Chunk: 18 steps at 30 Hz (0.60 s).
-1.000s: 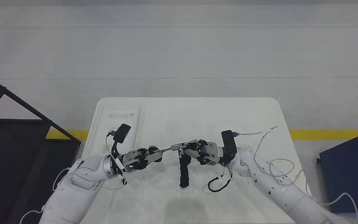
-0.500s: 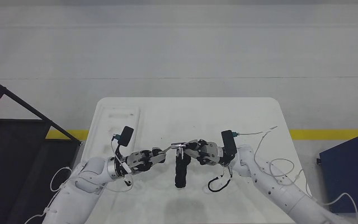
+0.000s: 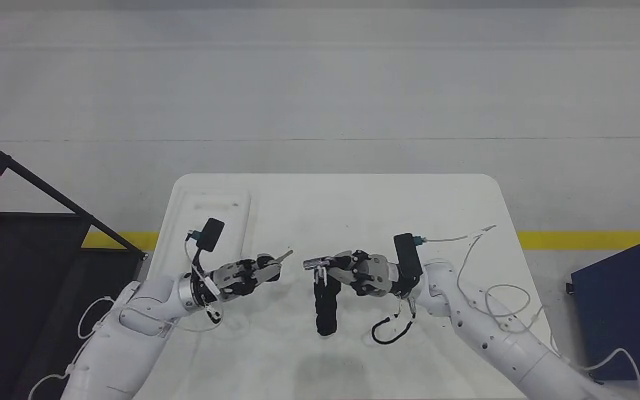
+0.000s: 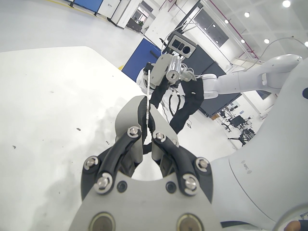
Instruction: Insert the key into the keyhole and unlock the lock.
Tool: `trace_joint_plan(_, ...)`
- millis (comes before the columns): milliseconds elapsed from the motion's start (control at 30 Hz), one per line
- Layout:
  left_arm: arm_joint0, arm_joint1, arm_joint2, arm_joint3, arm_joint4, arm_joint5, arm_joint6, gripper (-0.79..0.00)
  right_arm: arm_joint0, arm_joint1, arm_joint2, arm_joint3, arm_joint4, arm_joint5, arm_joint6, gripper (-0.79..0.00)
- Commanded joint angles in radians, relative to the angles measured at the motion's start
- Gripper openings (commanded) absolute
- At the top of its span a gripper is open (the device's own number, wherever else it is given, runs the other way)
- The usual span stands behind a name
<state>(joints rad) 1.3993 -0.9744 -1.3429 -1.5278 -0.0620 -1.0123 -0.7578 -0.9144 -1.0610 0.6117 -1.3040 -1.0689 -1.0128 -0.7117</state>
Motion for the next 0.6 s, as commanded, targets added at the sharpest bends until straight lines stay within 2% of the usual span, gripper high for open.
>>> trace_joint_plan(0, -0.009, 0.013, -0.002, 0.001, -0.007, 0.0, -0.05, -0.785, 0.009, 0.012, -0.019, -0.011, 0.011, 0.001, 0.022, -0.785)
trace_joint_plan(133, -0.002, 0.049, -0.001, -0.039, 0.06, 0.0, -0.05, -0.785, 0.047, 0.042, -0.066, -0.03, 0.045, 0.001, 0.055, -0.785)
trace_joint_plan(367, 0.042, 0.11, -0.046, -0.14, 0.071, 0.0, -0.05, -0.785, 0.103, 0.096, -0.142, -0.076, 0.105, 0.001, 0.045, -0.785)
trace_joint_plan(567, 0.082, 0.146, -0.07, -0.234, 0.039, 0.0, -0.05, -0.785, 0.135, 0.112, -0.201, -0.099, 0.113, 0.001, -0.001, -0.785)
